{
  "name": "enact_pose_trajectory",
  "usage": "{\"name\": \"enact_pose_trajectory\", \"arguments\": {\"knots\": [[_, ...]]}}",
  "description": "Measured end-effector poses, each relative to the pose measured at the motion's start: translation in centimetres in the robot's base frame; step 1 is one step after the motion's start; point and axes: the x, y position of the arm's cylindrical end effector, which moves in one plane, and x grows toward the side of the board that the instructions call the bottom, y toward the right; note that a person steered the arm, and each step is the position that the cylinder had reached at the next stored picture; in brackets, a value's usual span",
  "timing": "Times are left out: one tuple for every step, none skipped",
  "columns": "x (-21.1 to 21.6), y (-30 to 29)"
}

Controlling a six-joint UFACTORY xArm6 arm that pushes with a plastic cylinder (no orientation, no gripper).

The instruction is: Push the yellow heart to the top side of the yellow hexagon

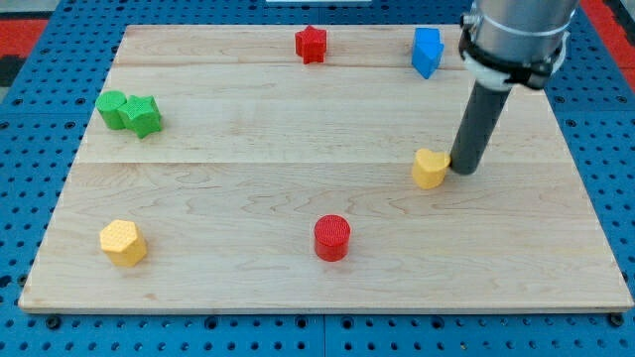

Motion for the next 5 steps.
{"name": "enact_pose_trajectory", "arguments": {"knots": [[0.3, -7.1], [-0.9, -6.9], [-0.3, -12.4], [-0.4, -20.3], [-1.5, -19.4]]}}
